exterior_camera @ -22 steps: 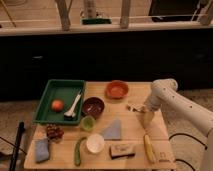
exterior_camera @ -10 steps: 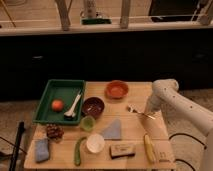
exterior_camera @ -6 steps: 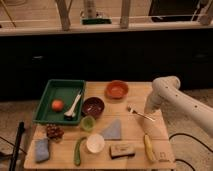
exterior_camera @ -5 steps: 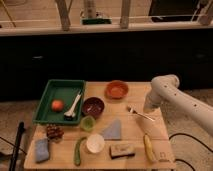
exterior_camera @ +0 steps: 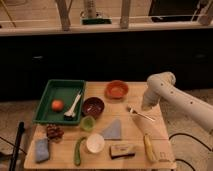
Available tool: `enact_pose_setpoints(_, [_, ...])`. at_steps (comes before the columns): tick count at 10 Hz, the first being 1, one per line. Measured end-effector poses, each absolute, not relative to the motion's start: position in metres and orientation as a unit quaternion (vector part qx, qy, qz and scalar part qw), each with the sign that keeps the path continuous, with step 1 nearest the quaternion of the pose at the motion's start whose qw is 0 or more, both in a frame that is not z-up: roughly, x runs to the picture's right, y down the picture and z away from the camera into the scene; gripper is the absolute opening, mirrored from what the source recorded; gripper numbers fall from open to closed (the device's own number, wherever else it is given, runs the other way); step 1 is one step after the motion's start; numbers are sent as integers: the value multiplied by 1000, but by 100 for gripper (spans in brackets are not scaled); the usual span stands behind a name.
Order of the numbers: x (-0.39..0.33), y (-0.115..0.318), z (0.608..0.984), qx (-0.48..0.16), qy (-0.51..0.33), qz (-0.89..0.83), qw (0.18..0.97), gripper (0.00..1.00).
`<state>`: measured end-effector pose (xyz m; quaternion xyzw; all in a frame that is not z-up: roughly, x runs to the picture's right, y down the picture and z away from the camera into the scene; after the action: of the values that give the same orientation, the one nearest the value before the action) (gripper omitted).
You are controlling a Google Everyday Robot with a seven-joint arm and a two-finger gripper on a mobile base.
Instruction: Place fork in purple bowl
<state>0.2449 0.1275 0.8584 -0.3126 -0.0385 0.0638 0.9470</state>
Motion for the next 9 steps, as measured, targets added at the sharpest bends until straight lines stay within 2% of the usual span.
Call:
enact_pose_setpoints(4, [248, 132, 869, -326, -30, 81, 942, 73])
enact_pose_setpoints(5, [247, 132, 871, -329, -30, 82, 940, 79])
enact_pose_setpoints(9, [251, 136, 877, -338, -31, 88, 936, 80])
